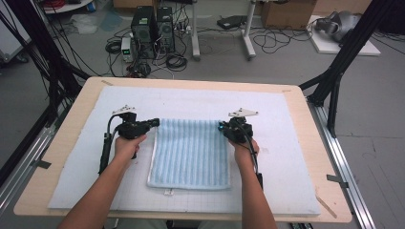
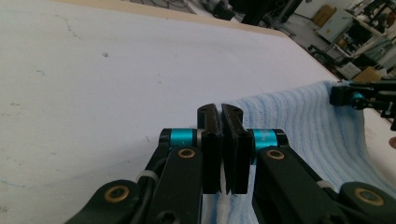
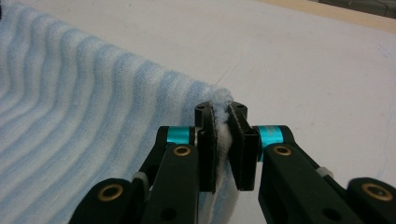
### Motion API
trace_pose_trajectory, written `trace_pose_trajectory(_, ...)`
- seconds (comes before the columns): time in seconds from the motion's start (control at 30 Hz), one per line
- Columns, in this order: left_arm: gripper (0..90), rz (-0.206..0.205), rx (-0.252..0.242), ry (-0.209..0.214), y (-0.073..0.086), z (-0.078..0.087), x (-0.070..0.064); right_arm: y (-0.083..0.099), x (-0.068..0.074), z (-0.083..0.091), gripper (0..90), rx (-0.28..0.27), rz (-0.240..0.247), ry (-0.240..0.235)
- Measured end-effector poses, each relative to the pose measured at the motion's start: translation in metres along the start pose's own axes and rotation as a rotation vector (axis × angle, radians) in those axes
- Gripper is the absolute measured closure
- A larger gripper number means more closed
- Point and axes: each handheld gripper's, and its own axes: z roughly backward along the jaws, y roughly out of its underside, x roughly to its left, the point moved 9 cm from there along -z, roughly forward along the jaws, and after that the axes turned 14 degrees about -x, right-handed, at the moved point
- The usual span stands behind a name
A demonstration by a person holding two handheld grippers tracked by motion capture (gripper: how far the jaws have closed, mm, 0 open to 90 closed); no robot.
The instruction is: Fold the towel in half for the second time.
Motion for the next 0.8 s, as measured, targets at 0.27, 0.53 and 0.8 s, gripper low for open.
trace_pose_trajectory(0.27,86.2,-0.035,0.017,0.06,-0.007,0.015,-0.023,-0.004,0.008,0.02,82.8,-0.011,-0.02,-0.047)
trace_pose_trajectory(0.53,86.3,-0.05,-0.002,0.094,-0.01,0.038,-0.039,-0.013,0.026,0.047,82.5,-0.061,0.008,-0.087)
trace_pose_trajectory(0.8,86.3,-0.085,0.008,0.135,0.002,0.065,-0.053,-0.003,0.039,0.069,82.3,-0.064,0.005,-0.119)
